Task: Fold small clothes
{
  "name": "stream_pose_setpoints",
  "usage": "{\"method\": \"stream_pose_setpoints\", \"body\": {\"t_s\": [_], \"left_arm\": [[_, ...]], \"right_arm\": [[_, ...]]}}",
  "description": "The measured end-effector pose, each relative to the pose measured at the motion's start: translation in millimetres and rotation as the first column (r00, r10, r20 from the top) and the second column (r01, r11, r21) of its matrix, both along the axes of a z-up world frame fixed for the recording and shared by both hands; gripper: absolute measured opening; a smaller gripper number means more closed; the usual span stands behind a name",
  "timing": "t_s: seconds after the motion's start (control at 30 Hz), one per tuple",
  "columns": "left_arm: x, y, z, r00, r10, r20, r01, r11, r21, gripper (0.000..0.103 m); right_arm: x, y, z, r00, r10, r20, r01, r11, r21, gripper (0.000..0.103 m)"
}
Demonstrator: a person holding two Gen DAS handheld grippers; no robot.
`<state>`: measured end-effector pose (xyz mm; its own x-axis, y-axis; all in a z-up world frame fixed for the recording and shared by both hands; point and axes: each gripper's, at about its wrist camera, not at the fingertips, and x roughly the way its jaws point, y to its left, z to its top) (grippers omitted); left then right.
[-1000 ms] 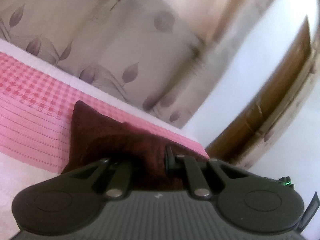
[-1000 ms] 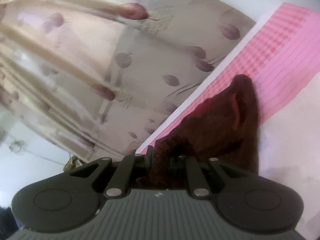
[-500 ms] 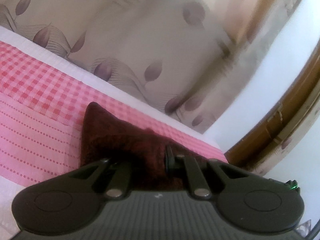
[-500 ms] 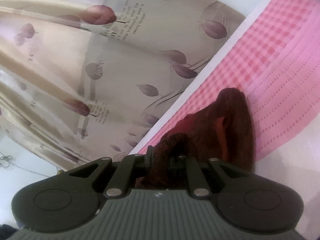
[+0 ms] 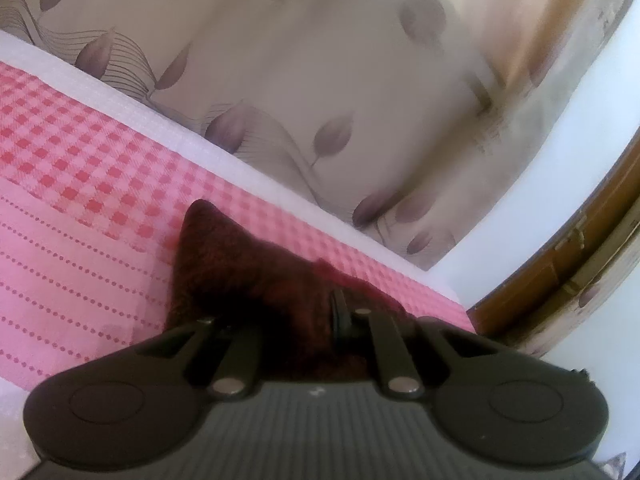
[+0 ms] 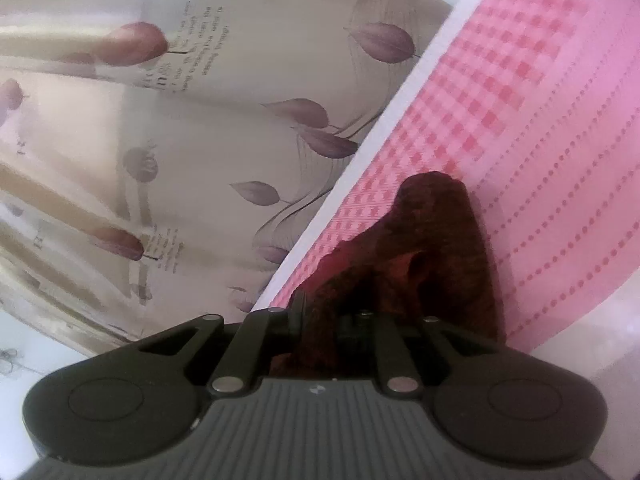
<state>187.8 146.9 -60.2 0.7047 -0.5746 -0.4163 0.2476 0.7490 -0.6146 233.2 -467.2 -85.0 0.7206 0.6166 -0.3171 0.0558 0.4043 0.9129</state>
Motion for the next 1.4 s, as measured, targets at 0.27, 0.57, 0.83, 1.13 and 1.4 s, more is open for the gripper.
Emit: {"method": "stream_pose_setpoints", "body": {"t_s": [0.27,0.57,0.83,1.13,1.4], "left_arm": [[8,3,2,1.0,0.009,-0.024,-0.011,0.995,-0.1,0.035],[1,6,19,0.994,0.092,0.063,-0.077,0.975,-0.21,0.095],[-2,7,28,0.99,0.115,0.076,-0.109,0.991,-0.078,0.095],[-33,6,0,0.99,0.117,0.085,-0.124,0.988,0.089,0.095],[-48,-1,-27,0.983,0.16,0.095,-0.175,0.969,0.176,0.095]], "right_arm": [[5,-4,-8,0.999,-0.027,-0.021,0.028,0.999,0.039,0.023],[4,-14,-11,0.993,-0.115,0.003,0.114,0.983,0.145,0.049],[-20,-40,-4,0.967,-0.248,0.055,0.236,0.958,0.161,0.064],[-64,-11,28,0.99,0.057,0.128,-0.012,0.944,-0.33,0.059],[-73,13,22,0.984,0.158,0.079,-0.104,0.88,-0.463,0.014]]}}
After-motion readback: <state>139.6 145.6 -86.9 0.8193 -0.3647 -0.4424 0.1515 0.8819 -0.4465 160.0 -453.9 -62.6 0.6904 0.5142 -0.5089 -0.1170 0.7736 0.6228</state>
